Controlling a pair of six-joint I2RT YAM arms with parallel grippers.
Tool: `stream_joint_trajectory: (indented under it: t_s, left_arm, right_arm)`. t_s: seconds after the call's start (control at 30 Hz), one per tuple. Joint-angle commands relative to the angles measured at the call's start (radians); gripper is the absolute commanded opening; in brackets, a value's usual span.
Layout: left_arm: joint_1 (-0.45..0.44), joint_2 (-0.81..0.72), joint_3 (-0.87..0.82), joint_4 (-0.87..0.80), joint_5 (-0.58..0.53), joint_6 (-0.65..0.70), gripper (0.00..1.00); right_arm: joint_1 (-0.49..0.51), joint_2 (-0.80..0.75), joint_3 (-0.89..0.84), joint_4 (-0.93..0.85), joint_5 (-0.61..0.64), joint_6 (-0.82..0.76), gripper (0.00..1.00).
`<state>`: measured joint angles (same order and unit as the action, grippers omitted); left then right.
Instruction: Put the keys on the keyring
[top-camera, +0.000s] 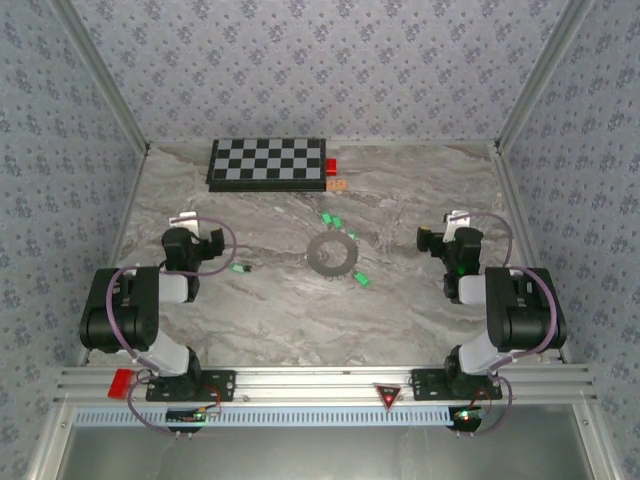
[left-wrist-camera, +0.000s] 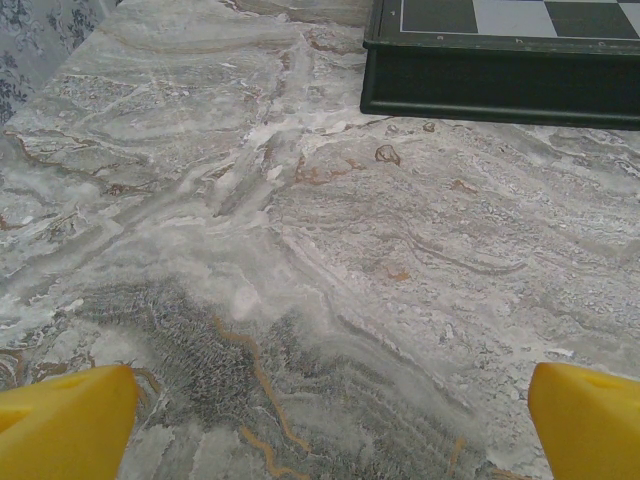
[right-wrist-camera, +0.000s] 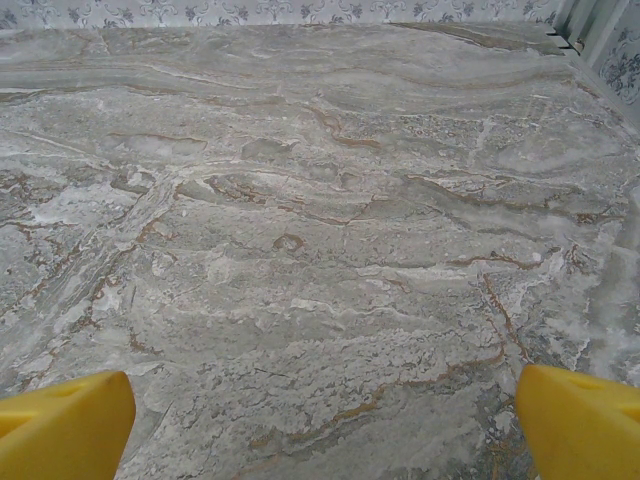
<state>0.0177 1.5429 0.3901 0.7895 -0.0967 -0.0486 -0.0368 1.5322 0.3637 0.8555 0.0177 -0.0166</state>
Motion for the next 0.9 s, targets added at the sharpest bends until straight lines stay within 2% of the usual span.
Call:
stream_joint_trajectory:
  t_s: [0.0,0.3,0.47,0.53,0.63,0.73,0.8,0.83,0.87]
  left_arm:
    - [-0.004,-0.008,0.021,0.027,0.014,0.01,1.0]
    - [-0.004,-0.007,0.022,0.027,0.015,0.009,1.0]
    - [-0.005,-0.015,0.027,0.016,0.004,0.006,1.0]
    - [-0.005,-0.057,0.064,-0.083,-0.023,-0.005,1.0]
    - [-0.005,-0.137,0.208,-0.414,-0.129,-0.049,1.0]
    - [-0.005,-0.188,0.373,-0.755,-0.285,-0.199,1.0]
    - [-0.003,-0.219,0.448,-0.919,-0.368,-0.355,1.0]
    - [-0.001,-0.229,0.47,-0.985,-0.378,-0.42,1.0]
    - [0.004,-0.24,0.491,-1.038,-0.358,-0.469,1.0]
  right_arm:
    - [0.003,0.002,0.02,-0.007,0.003,-0.011,0.99]
    - [0.003,0.001,0.02,-0.007,0.002,-0.012,0.99]
    - [0.029,-0.003,0.003,0.024,0.069,-0.023,0.99]
    - [0.066,-0.019,-0.024,0.062,0.152,-0.039,0.99]
    - [0.101,-0.087,-0.072,0.117,0.25,-0.052,0.99]
    - [0.136,-0.234,-0.042,-0.054,0.328,-0.051,0.99]
    - [0.137,-0.341,0.005,-0.261,0.369,0.087,0.99]
    - [0.124,-0.385,0.027,-0.342,0.358,0.16,1.0]
    - [0.095,-0.43,0.043,-0.417,0.287,0.222,1.0]
